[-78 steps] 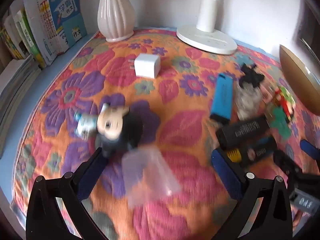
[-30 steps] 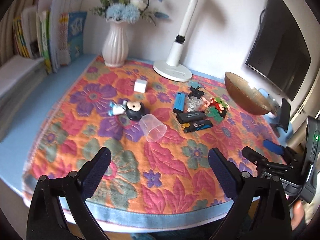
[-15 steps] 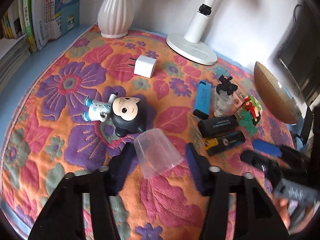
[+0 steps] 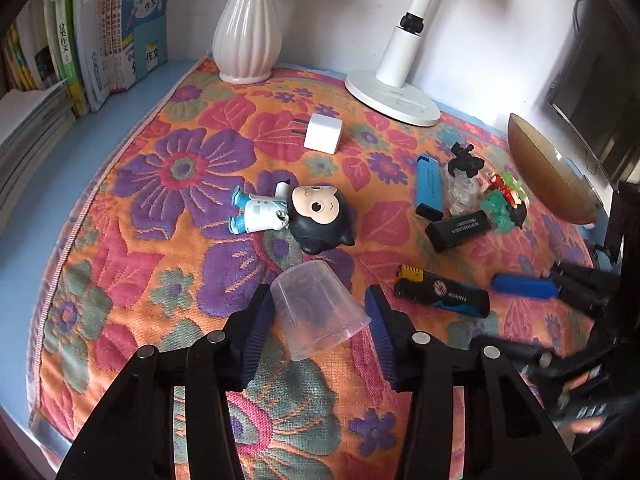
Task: Organize rigid objects
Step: 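Grasp the clear plastic cup with the left tool while the right tool grasps a black lighter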
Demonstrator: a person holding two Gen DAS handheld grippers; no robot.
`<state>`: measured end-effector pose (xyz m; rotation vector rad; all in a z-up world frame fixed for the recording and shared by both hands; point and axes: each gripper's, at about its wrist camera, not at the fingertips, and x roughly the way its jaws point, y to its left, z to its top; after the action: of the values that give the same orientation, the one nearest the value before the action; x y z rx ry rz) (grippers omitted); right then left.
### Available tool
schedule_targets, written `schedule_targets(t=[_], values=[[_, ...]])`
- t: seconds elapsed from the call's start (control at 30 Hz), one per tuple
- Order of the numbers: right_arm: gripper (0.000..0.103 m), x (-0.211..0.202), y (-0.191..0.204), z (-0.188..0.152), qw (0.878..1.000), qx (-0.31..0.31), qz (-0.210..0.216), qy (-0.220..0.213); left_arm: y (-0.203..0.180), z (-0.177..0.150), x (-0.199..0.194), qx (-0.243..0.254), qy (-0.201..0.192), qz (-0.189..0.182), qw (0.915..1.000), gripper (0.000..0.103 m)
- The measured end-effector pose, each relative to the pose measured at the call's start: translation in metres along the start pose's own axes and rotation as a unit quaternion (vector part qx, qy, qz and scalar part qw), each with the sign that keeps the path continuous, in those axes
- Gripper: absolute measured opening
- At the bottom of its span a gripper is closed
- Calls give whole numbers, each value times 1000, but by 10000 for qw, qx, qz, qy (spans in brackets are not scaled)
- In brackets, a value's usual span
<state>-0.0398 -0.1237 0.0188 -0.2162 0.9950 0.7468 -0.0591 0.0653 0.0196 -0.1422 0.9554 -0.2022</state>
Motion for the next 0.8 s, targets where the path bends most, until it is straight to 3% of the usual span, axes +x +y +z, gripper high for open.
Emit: schedule_targets(t=[0.2,0.27,0.33,0.43,0.57,0.8], values=[[62,18,0,17,9988,-274,-344,192,-5,-3,1,2,-42,165,9999,44],[59,33,12,19,9956,-537,-702,310,-6,-4,0,4,-56,220,9997,44],[41,34,17,23,9957,-596,-690,150,-9,-4,-1,41,-81,312,9995,44],[23,33,15,23,9968,-462,-636,124,-12,-5,-6,128,-148,437,9989,44],[22,23,16,12,9986,-322,-405,72,-17,-3,-16,182,-268,471,9984,44],[22,-17,-3,-9,9979,235,-548,-270,-42,2,-27,336,-422,483,9974,44]])
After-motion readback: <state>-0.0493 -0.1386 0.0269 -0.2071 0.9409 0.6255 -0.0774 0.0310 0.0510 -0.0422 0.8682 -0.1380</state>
